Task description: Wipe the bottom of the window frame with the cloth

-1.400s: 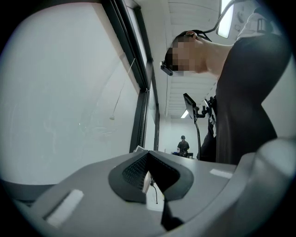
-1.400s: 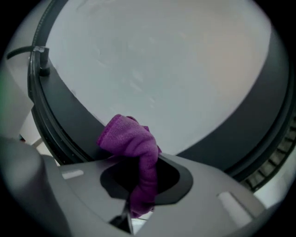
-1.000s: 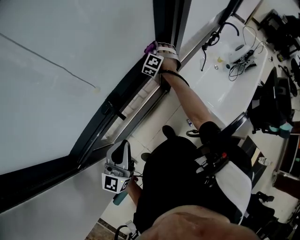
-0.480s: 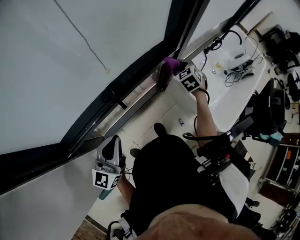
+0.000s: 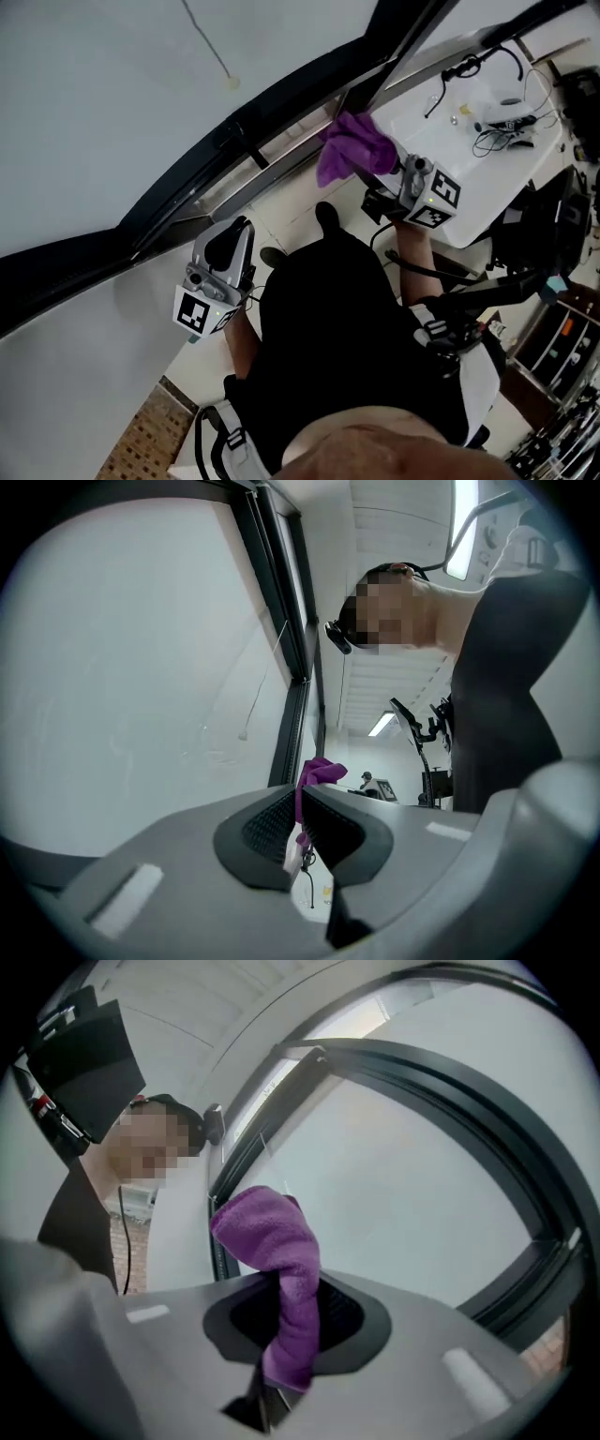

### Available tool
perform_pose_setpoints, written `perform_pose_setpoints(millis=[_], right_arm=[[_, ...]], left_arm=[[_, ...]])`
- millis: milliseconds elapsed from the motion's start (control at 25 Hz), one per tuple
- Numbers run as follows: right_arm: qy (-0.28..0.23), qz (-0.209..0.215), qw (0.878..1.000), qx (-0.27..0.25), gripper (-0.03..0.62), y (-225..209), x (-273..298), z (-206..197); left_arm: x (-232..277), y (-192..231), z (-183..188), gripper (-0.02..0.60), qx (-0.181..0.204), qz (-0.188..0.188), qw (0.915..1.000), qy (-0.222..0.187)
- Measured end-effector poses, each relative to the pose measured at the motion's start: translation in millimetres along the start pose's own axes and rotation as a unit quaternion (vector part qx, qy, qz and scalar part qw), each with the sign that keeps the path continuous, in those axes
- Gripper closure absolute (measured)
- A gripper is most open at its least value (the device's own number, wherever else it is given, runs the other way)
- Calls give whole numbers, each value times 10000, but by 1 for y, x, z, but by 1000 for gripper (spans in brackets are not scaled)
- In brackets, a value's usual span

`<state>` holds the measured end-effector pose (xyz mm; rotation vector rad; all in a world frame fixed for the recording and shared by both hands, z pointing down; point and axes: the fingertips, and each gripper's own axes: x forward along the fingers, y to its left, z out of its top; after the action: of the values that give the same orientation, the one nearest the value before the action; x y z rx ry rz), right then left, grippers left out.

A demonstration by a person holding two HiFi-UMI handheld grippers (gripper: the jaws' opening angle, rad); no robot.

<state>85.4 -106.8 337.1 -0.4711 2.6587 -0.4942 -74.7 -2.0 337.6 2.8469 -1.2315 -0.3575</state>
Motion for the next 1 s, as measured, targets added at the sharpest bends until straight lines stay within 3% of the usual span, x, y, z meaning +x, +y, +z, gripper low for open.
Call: perform_pose_setpoints(millis=[160, 280, 560, 760, 1000], right_arm=[[321, 700, 9970, -75, 530, 39, 19, -23], [507, 1092, 9923, 295, 531, 50, 31, -50], [635, 1564, 9824, 797, 531, 49, 33, -67], [820, 1910, 9752, 766, 531, 40, 23, -66], [1115, 2268, 9644, 782, 531, 23, 6, -67]], left_arm=[[1, 1, -4, 577, 44, 158, 9998, 77], [-2, 2, -7, 552, 131, 388, 9990, 206], [0, 1, -12, 552, 193, 845, 9958, 280], [14, 2, -22, 552, 199, 1261, 9914, 294], [35, -12, -40, 552, 120, 1565, 9858, 592]])
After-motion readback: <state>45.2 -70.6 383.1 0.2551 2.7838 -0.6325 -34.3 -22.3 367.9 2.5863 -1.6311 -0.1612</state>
